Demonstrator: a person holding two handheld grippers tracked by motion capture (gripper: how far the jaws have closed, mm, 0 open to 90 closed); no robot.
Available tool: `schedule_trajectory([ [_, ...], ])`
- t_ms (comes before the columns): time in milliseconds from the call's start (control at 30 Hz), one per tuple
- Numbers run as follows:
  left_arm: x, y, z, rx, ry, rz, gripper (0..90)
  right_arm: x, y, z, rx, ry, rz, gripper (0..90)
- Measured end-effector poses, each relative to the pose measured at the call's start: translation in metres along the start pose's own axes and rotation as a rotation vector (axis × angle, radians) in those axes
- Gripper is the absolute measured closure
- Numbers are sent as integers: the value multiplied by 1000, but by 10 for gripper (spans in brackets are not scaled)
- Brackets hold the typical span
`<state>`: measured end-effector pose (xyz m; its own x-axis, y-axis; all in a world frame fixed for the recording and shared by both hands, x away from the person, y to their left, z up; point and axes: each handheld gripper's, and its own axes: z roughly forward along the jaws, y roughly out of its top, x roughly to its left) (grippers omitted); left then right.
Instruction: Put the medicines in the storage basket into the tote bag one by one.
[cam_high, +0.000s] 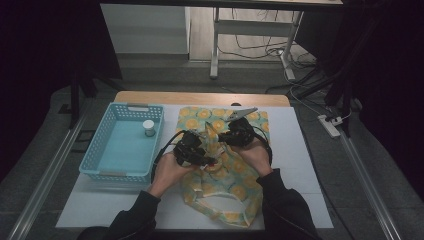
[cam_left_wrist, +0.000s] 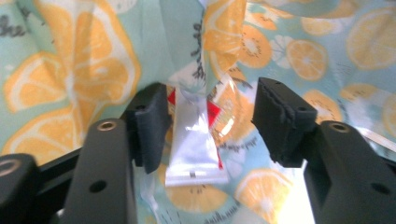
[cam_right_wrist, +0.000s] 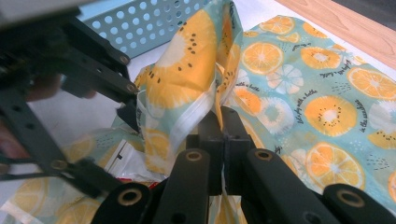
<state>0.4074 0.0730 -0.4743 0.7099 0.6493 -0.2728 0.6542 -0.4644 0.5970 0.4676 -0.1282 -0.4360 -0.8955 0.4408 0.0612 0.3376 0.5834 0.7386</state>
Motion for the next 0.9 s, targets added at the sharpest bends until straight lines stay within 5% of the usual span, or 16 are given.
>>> schedule_trajectory([
  [433, 10, -14, -41, -60, 18, 45, 206, 1, 0, 0, 2, 1, 0, 900],
  [900, 45, -31, -74, -101, 42, -32, 57, 1, -1, 1, 5, 0, -1, 900],
])
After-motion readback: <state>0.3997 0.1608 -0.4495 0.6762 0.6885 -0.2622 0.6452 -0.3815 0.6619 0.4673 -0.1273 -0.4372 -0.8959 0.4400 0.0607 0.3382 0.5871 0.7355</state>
